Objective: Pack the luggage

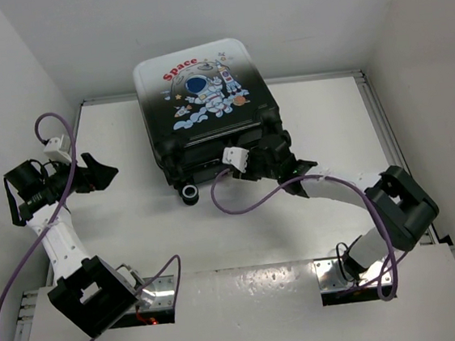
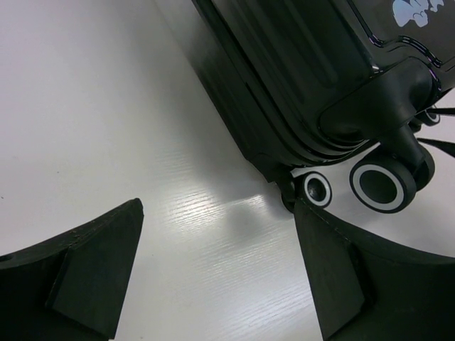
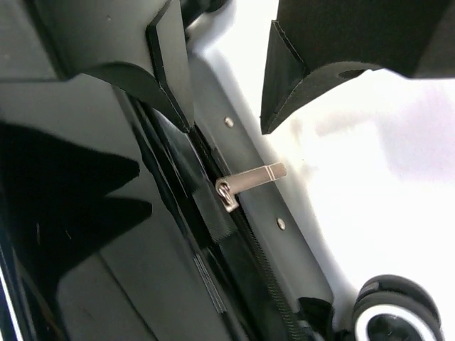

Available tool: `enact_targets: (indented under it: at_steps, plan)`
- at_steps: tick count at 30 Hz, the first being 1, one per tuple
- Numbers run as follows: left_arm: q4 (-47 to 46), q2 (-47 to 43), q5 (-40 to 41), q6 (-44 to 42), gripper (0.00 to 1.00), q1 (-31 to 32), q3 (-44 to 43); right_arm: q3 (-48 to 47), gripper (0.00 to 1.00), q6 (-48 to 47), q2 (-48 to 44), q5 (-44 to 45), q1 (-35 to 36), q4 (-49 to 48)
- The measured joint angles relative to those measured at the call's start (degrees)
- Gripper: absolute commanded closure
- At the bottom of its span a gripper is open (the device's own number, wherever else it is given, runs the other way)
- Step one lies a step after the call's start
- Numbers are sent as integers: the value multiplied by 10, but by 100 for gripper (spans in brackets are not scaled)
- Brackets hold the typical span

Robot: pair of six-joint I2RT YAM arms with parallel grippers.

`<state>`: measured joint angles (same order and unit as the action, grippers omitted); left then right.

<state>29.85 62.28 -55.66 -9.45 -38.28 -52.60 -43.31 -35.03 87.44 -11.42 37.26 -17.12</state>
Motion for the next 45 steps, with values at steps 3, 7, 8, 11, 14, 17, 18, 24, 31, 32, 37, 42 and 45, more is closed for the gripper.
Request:
enact_targets:
  at_steps: [3,7,8,11,14,17,18,24,31,32,37,42,45]
  plan:
    - [-2,0,0,5,8,0,0,-2,56,70,-4,12,-4,15]
    - [-4,0,-8,8,8,0,0,-16,53,187,-3,2,-39,52]
    - [-4,0,-14,9,8,0,0,-18,52,220,-3,-10,-52,55]
    - [-4,-3,-29,12,7,-2,1,-19,52,302,-3,-47,-82,59]
    - [-4,-17,-42,17,7,-3,3,-19,51,374,-3,-86,-94,55]
    - [-5,-32,-53,25,7,-3,3,-17,51,440,-2,-127,-90,41]
    - [-6,-34,-55,28,7,-3,3,-16,51,457,-2,-135,-87,35]
    - [-8,-35,-58,42,7,-3,3,20,53,556,-3,-143,-54,-9]
    - [-10,-35,-58,52,6,-3,3,92,36,638,-4,-49,-19,-43]
    - [-11,-35,-58,53,6,-3,3,93,35,644,-4,-39,-19,-47]
    - [-27,-35,-58,62,6,-3,3,90,34,666,0,-6,-19,-80]
    - [-43,-35,-57,73,6,-3,4,65,34,675,26,6,-14,-97]
    - [-51,-35,-56,79,6,-3,4,50,32,681,38,13,-9,-103]
